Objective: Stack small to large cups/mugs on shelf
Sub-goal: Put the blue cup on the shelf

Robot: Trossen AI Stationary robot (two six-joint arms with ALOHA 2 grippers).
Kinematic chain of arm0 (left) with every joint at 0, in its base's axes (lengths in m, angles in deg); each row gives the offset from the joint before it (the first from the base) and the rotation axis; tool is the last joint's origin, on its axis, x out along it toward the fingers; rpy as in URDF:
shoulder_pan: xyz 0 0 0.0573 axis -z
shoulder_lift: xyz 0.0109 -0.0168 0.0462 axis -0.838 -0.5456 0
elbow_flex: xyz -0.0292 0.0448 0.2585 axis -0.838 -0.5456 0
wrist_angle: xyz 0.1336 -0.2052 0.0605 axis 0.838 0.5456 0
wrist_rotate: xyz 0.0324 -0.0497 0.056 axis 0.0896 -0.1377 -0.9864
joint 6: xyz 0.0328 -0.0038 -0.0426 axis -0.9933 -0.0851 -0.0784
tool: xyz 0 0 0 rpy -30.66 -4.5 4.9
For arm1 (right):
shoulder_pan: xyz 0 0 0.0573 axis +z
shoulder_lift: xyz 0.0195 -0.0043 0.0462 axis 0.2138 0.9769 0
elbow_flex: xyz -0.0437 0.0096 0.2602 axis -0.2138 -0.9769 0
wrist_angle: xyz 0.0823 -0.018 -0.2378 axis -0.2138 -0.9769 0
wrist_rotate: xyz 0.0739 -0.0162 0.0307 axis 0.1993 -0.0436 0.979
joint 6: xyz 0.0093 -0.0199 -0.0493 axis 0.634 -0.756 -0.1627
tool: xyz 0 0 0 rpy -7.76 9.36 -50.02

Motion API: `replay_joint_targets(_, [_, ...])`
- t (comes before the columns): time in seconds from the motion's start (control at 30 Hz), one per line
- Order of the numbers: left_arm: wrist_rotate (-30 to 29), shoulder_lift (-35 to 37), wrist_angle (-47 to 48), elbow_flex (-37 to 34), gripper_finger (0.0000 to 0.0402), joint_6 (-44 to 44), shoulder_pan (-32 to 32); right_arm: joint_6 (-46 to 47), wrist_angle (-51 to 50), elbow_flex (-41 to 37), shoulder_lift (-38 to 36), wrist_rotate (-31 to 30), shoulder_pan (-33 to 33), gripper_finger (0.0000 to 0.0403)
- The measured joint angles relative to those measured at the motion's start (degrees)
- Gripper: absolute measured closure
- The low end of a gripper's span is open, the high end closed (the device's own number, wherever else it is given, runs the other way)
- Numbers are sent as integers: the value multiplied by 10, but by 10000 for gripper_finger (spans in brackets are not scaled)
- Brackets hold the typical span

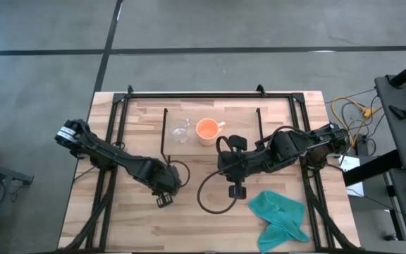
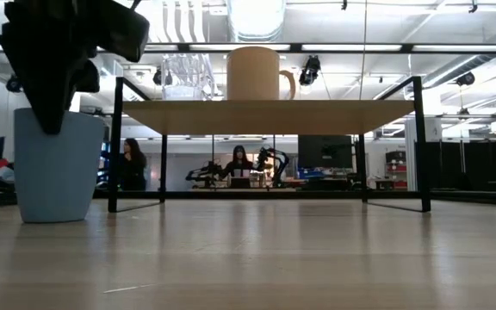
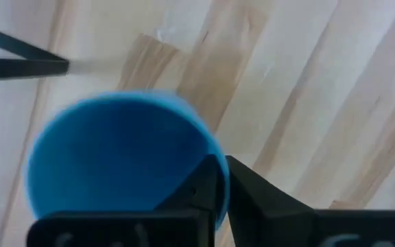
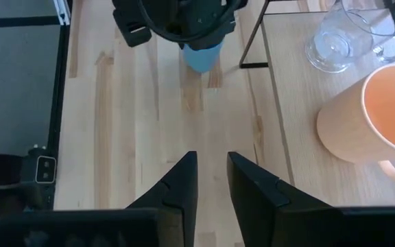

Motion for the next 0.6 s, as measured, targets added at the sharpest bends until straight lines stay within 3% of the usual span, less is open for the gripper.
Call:
replay_joint_targets(0.2, [18,0,-8,44,400,2,-3,-1,-12,0,0,0,0,336])
replay_joint_targets(0.37, [20,2,-7,137,401,-33,-5,-1,-43,0,0,0,0,337])
replay_joint_targets(0.6, [20,3,-7,273,401,-248,-7,-26,-87,0,-1,4,0,333])
